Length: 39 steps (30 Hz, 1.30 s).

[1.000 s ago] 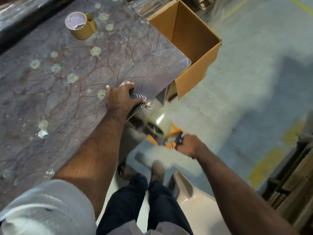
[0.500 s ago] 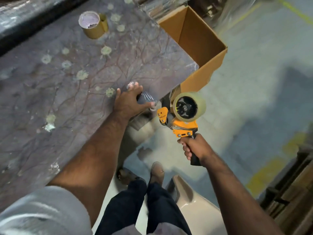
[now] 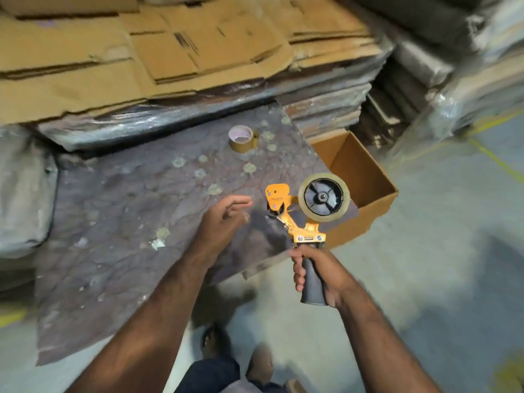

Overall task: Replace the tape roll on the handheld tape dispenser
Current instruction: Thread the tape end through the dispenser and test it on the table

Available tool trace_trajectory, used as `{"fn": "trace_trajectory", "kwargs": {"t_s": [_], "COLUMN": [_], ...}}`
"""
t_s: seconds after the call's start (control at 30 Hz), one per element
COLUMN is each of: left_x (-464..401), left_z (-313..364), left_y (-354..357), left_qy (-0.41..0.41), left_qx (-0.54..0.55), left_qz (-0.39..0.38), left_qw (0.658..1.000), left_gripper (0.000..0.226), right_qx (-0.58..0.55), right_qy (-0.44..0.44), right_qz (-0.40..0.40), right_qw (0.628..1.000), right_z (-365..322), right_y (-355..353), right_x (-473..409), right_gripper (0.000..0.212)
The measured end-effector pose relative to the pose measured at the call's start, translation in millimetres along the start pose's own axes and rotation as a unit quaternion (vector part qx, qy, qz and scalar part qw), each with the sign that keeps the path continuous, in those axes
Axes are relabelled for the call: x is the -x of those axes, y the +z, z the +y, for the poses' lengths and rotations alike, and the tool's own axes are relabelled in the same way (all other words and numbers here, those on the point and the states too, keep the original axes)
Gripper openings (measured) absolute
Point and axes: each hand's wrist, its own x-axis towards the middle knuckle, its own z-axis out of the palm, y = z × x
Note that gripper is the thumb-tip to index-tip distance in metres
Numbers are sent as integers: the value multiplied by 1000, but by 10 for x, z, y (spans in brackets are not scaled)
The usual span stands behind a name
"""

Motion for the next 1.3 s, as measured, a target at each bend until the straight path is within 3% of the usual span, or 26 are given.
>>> {"fn": "trace_trajectory", "kwargs": {"t_s": [0.13,0.43,0.53,0.67,0.87,1.03,1.2,1.3], "left_x": [199,39,-102,-309,-610,-836,-1017,-1083], "left_z": [256,392,368,187,114,228,149,43], "left_y": [-364,-885,-920,-874,-549,-135,263,475], "left_qy": [76,94,73,42,0,-24,-67,-108], "left_qx": [-16,-5,22,28,-11,-28,-64,-81], "left_qz": [13,49,59,86,81,87,76,60], "left_qw": [997,994,995,995,997,996,993,989], "left_gripper": [55,51,46,44,42,46,53,53], "right_qx": [-23,43,87,179,312,535,607,629], "right_qy": [37,43,14,-93,-169,-200,-189,-148], "right_qz": [-51,-71,-36,60,195,260,261,257], "right_qw": [998,996,995,978,914,779,727,718], "right_z": [-283,-566,-633,-738,-994,-1201,-1296,-1284], "right_y": [507,1140,1150,1021,651,139,-225,-349], "right_x": [3,-153,-261,-460,-817,-1174,-1616,-1900], "right_gripper": [27,29,30,24,17,33,38,43]}}
